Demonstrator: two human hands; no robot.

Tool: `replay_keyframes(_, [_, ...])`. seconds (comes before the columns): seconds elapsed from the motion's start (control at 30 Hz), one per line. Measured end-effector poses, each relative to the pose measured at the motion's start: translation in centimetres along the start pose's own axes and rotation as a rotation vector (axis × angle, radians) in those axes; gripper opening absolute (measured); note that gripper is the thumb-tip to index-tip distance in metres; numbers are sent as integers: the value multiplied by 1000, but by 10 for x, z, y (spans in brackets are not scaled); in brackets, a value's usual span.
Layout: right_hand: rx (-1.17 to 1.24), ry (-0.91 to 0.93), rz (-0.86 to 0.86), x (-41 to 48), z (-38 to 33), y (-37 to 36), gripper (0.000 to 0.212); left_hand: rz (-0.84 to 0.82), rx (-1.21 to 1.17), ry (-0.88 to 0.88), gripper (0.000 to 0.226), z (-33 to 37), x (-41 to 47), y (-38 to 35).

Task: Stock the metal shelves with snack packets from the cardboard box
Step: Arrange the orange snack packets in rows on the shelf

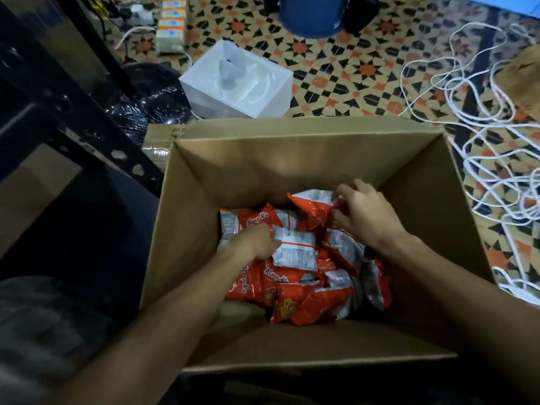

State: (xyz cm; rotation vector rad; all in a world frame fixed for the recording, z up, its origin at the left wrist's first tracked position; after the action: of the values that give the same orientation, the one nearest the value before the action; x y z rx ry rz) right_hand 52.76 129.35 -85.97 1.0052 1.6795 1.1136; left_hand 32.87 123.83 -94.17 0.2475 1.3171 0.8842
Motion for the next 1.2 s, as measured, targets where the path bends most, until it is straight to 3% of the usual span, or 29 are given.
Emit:
replay_keyframes(0.13, [127, -115, -8, -16, 20, 20, 31, 62, -225, 125, 61, 11, 17, -20])
replay_keyframes(0.33, [184, -141, -11, -2, 27, 29, 28, 120, -463, 167, 44, 19, 25, -40])
replay_keyframes(0.43, [167, -157, -33, 5, 30, 28, 26, 76, -659, 148, 61, 11, 25, -34])
replay_keyframes(0.5, [117, -171, -78, 5, 33, 21, 26, 54, -648, 75, 34, 9, 20, -19])
replay_keyframes(0.63, [49, -204, -180, -5, 35, 6, 31, -10, -657, -32, 38, 18, 5, 12])
replay_keyframes(0.73, [41, -235, -186, -13, 39, 5, 33, -179, -563, -119, 33, 39, -6, -6])
replay_keyframes(0.83, [29, -257, -191, -20, 46, 5, 33, -455, -451, -109, 56, 55, -24, -59])
replay_keyframes(0.93, [38, -267, -213, -25, 47, 2, 40, -592, -463, -35, 79, 52, -31, -101])
replay_keyframes(1.1, [62, -236, -131, -24, 44, 12, 30, -665, -381, -35, 75, 53, -40, -109])
replay_keyframes(1.2, [-13, -210, -97, -22, 36, 19, 25, -553, -392, 23, 74, 45, -32, -97])
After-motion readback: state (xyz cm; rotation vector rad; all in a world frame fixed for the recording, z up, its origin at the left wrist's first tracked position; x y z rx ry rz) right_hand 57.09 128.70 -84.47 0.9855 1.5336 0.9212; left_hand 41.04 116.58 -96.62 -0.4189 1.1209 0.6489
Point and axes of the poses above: each hand's wrist, its own x-axis towards the middle knuckle, its own y-axis out of the back of the hand, z = x × y, the point moved 5 cm from there along x, towards the middle knuckle, and after that the axes turned 1 degree about z, right-handed, at the moved point
